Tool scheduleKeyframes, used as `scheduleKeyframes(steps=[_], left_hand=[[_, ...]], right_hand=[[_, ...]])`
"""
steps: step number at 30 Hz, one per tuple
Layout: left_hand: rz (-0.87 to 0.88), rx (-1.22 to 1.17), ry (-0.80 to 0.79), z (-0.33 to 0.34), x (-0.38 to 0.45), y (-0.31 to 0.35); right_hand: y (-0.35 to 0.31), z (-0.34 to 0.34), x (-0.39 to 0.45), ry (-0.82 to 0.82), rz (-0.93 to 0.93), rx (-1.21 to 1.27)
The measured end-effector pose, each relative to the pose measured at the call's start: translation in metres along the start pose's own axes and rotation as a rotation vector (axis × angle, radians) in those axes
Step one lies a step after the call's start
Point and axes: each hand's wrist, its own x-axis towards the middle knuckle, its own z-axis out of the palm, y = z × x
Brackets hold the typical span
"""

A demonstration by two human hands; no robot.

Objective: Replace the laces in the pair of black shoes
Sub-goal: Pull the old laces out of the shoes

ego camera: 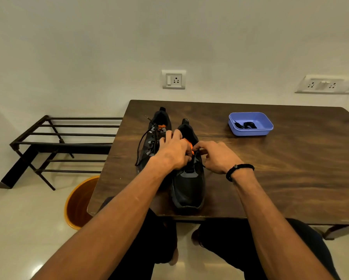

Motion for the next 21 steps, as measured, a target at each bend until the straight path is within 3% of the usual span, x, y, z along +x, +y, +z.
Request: scheduleKeyframes(steps=[6, 11, 15, 17, 21], left_hand=[[-0.014, 0.047, 0.131, -0.005, 0.0, 0.002], [-0.284, -0.081, 0.405, -0.019, -0.005, -0.022], [-0.481, -0.122, 0.461, -0.022, -0.006, -0.037], [-0.462, -0.153, 0.445, -0.02, -0.007, -0.038], [-0.263, -0.185, 0.32, -0.018, -0.007, -0.028]], right_hand=[[-0.002, -0.002, -0.001, -0.008, 0.002, 0.006], [-0.003, -0.005, -0.006, -0.017, 0.01, 0.029], [-0.004, -0.005, -0.007, -0.013, 0.008, 0.04], [-0.003, -0.005, -0.006, -0.012, 0.012, 0.043], [-0.004, -0.004, -0.004, -0.01, 0.016, 0.038]])
